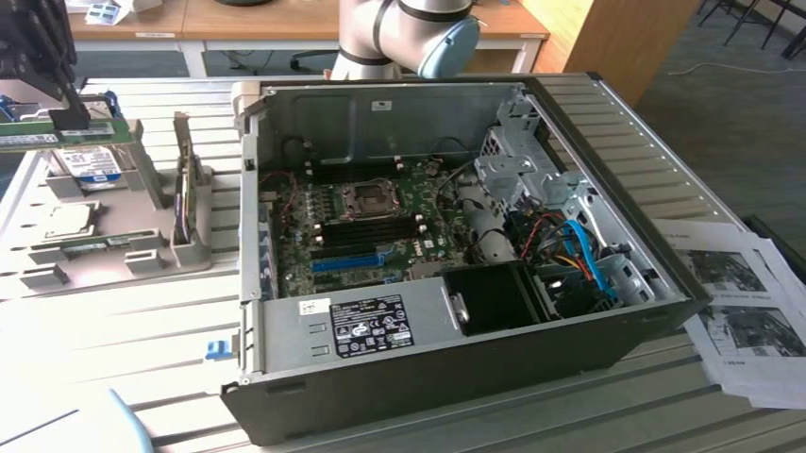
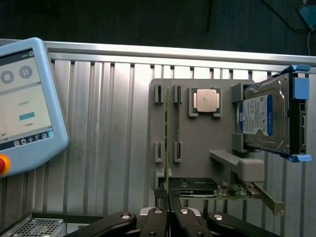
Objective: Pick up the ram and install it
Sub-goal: 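Pick up the ram and move it above insertion slot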
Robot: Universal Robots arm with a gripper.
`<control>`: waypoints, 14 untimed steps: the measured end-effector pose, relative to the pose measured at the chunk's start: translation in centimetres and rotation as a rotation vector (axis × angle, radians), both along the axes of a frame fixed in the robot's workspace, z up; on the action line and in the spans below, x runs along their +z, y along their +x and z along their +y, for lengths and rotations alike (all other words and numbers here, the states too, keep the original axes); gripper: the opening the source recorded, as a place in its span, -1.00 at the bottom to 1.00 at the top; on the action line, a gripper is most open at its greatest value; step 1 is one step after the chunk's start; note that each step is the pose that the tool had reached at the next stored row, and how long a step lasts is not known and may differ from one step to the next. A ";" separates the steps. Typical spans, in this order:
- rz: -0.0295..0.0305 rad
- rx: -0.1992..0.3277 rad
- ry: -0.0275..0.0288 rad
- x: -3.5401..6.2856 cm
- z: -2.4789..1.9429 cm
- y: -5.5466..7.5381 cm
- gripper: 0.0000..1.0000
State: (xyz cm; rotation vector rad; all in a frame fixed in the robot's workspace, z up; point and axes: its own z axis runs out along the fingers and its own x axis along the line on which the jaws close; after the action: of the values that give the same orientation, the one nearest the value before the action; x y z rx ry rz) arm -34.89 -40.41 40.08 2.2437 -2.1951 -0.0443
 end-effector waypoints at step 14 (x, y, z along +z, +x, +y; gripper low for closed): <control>-0.0001 0.000 0.0000 0.00 0.00 0.8 -0.78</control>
State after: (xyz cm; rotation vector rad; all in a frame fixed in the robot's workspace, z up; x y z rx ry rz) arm -34.06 -40.41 40.07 2.2437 -2.1952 -0.0443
